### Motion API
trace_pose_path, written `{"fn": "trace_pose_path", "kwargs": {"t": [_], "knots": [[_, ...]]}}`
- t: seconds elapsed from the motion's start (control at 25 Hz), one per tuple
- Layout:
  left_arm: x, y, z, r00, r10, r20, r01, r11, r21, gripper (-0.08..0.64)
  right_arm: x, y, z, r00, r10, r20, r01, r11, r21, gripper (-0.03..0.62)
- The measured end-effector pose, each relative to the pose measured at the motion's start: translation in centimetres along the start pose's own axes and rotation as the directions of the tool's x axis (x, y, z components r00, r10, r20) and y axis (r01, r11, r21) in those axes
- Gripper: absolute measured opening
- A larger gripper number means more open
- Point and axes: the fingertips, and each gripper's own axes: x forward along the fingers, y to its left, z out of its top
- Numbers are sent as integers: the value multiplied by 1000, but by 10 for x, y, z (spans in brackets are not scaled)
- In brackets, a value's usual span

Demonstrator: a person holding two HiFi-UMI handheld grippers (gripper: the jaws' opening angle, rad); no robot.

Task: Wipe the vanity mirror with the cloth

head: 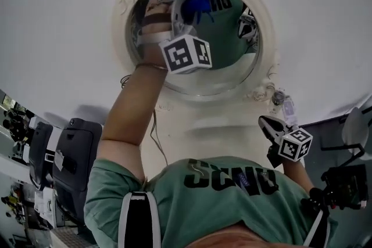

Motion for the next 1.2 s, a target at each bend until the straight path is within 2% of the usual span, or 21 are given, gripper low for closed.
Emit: {"fn": "trace_pose_path", "kwargs": {"t": [0.12,0.28,0.56,0.72,0.84,0.96,1.12,1.2], "knots": [[17,16,-5,999,19,-43,-16,997,76,84,-2,-3,0,1000,-6,12,6,1000,14,8],[22,24,-2,997,40,-63,-32,992,121,84,-11,-3,6,1000,-9,29,9,1000,16,8],[23,20,-4,997,64,-54,-58,993,103,81,-9,-2,4,1000,-7,12,6,1000,19,8],[20,4,3,995,84,-46,-77,988,137,78,-6,0,0,1000,6,0,-6,1000,17,8],[10,-37,9,998,65,-11,-62,985,160,77,-8,-2,-6,1000,-4,-15,4,1000,24,8],[-1,-88,16,999,26,20,-29,988,150,71,-14,-5,-12,999,-27,-34,28,999,34,8],[-17,-188,29,993,-94,69,84,986,141,67,-19,-10,-15,997,-54,-50,56,998,36,8],[-29,-252,33,980,-179,83,164,973,161,67,-23,-14,-18,995,-73,-61,76,996,39,8]]}}
